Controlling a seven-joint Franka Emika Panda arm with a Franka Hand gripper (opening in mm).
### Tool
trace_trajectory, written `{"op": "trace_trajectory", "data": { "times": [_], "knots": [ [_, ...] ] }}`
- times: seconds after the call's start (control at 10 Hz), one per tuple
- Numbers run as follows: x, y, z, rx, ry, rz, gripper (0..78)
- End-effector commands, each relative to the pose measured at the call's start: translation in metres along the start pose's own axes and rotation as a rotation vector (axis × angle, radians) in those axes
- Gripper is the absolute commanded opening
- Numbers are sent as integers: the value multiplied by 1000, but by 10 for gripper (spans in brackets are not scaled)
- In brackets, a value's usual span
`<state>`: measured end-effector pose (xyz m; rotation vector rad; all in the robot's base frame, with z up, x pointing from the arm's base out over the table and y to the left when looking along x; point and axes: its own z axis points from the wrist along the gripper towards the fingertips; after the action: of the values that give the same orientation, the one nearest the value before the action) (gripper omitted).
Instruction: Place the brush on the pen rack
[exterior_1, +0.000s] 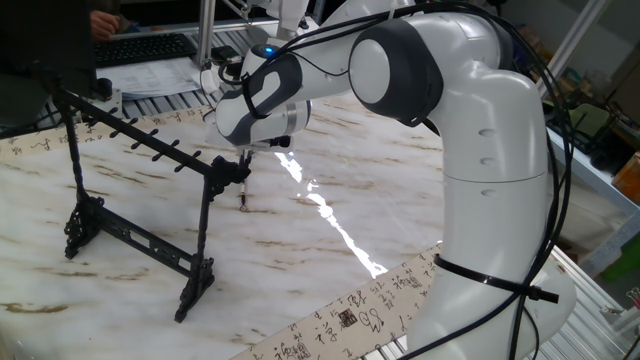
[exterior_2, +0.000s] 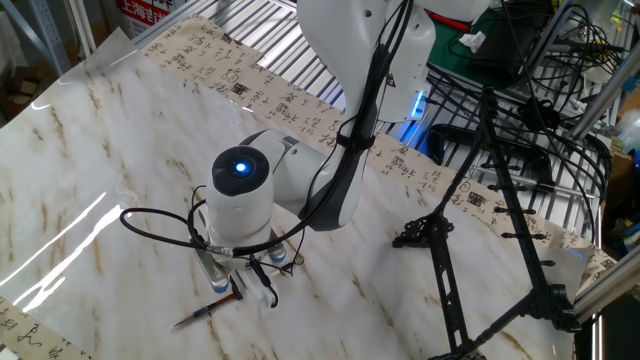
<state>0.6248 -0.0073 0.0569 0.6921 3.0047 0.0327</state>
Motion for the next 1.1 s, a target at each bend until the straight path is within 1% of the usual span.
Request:
{"op": "trace_trajectory", "data": {
  "times": [0.1,0.5,0.6,0.8,1.1],
  "knots": [
    [0,0,0,2,-3,1,12],
    [0,0,0,2,-3,1,12],
    [-1,-2,-28,11,48,41,12],
    [-1,-3,-35,13,56,51,12],
    [-1,-4,-41,-4,76,75,12]
  ]
}}
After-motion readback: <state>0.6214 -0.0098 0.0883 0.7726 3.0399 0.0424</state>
